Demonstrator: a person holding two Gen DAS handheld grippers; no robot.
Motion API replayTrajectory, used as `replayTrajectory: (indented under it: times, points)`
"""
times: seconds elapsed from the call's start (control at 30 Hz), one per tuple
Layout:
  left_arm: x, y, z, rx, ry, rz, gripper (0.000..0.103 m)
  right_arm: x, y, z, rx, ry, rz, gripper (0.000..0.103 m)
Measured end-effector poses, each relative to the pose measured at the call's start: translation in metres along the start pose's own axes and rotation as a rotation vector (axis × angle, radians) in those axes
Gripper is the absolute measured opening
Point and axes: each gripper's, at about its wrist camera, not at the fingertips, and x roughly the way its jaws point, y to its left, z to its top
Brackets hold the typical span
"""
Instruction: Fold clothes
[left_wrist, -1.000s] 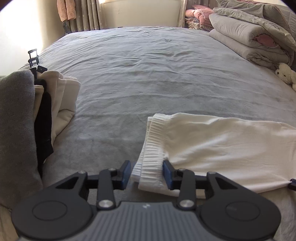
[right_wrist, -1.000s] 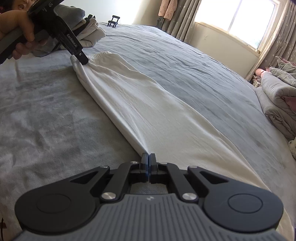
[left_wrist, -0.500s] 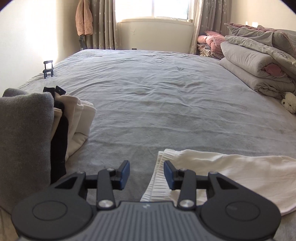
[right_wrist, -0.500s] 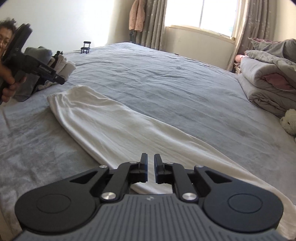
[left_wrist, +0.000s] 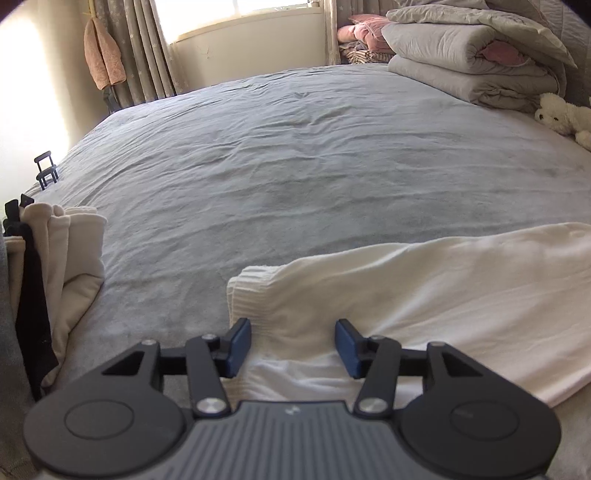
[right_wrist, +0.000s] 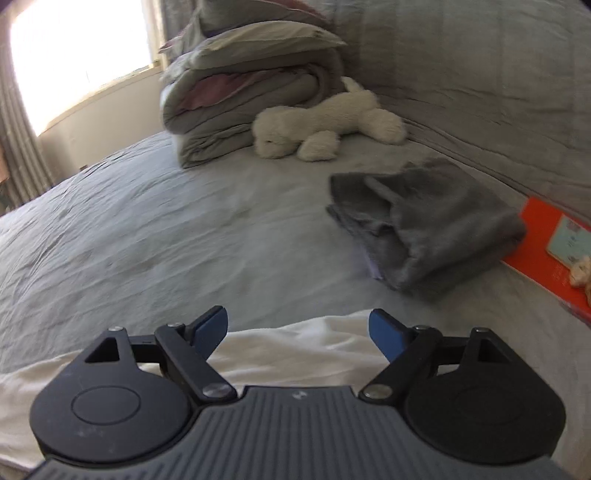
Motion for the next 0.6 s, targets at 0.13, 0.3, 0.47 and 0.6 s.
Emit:
replayTrajectory:
  times: [0.13,0.3,0.47,0.6]
  points:
    - [-0.002,0.003,0.0,-0.011,0.002,0.0,0.055,0.006,-0.052,-0.005,0.202,0.062,-0.075,0.086]
    - [-0.001,0.003,0.0,-0.013,0.003,0.009,0.055,0.023,-0.053,-0.012,0.276,0.149,0.048,0.086]
    - [-0.001,-0.002,-0.001,0.007,-0.002,0.023,0.055,0.043,-0.022,-0.004,0.152,0.153,0.024,0.012]
    - [-0.003,0.003,-0.003,-0.002,-0.001,0.017,0.053,0.001,-0.006,0.005,0.028,-0.1,-0.009,0.011]
